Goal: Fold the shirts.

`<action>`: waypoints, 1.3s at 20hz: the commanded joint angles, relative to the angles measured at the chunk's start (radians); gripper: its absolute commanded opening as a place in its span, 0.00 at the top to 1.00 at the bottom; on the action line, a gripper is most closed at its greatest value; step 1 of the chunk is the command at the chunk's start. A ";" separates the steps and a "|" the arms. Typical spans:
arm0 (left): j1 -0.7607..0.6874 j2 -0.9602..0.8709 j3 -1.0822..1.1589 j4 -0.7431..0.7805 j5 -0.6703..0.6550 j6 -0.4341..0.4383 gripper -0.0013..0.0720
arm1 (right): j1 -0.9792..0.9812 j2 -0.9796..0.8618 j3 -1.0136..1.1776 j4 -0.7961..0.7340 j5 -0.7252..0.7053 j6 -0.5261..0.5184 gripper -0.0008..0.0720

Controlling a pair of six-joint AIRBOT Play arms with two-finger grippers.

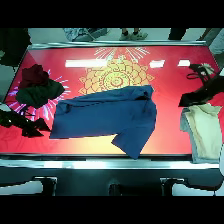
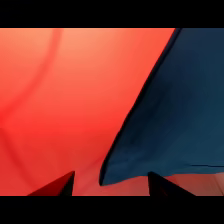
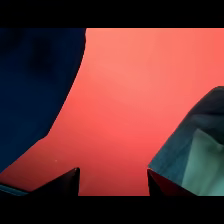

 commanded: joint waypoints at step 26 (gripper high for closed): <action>-0.069 0.060 -0.085 -0.062 0.153 0.108 0.94 | 0.122 0.018 -0.686 0.443 -0.578 -0.014 0.93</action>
